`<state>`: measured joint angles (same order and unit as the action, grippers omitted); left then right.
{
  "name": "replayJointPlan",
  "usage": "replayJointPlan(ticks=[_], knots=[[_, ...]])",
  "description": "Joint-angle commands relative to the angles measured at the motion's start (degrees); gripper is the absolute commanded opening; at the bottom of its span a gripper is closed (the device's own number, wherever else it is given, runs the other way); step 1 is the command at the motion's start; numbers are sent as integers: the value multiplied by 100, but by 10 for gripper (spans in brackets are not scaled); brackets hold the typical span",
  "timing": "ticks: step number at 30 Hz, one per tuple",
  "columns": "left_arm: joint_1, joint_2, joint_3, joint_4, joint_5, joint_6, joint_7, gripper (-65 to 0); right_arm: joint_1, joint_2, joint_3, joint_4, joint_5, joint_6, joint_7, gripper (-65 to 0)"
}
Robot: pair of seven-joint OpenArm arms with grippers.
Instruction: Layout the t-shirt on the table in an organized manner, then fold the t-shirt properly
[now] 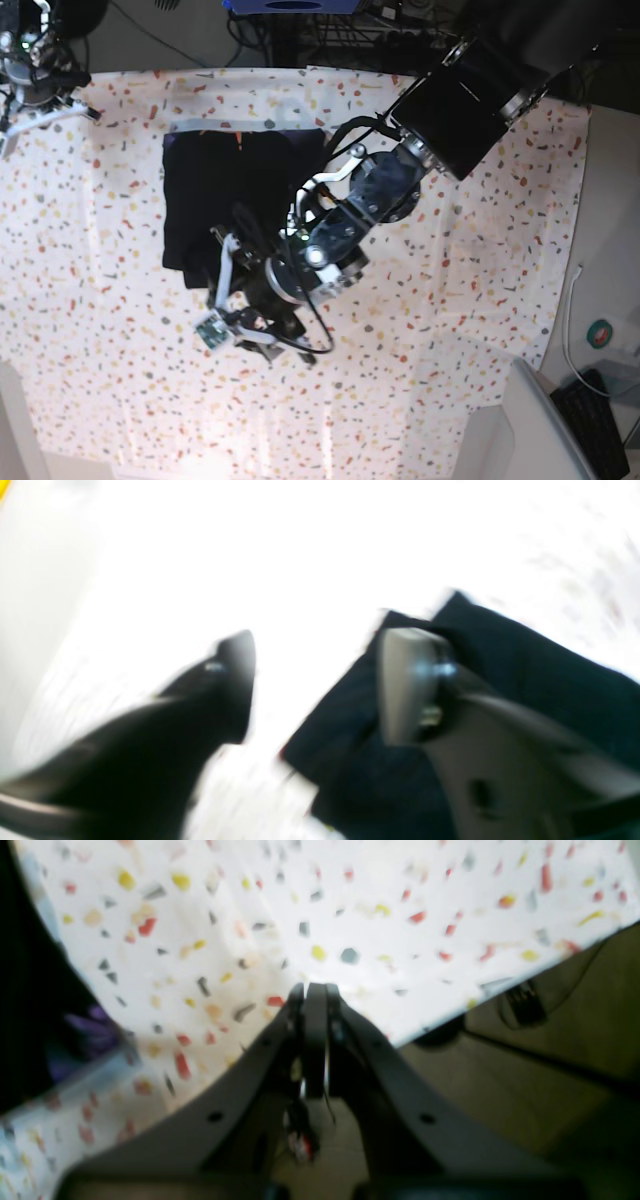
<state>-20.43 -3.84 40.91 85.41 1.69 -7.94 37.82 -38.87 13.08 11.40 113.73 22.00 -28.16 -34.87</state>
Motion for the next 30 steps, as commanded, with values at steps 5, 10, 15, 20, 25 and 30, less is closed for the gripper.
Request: replayJointPlan(ticks=[5, 10, 15, 20, 25, 30], knots=[[1493, -852, -1071, 2462, 37, 8, 380, -650, -1119, -196, 728, 156, 2, -1, 37, -650], [3137, -1590, -1818, 2848, 37, 8, 380, -650, -2104, -328, 974, 121, 2, 60, 81, -650], [4623, -1801, -2134, 2796, 37, 8, 363, -650, -2245, -724, 887, -301, -24, 1080, 37, -650], [5686, -1511, -2117, 2198, 46, 34, 319, -650, -1374, -750, 728, -2375, -24, 2575, 63, -650], [5862, -1098, -2170, 88, 46, 87, -1026, -650, -161, -328, 605, -4890, -42, 3454, 133, -650], [5388, -711, -2126, -2875, 46, 1274, -2732, -650, 1298, 446, -872, -8107, -50, 4131, 1610, -650]])
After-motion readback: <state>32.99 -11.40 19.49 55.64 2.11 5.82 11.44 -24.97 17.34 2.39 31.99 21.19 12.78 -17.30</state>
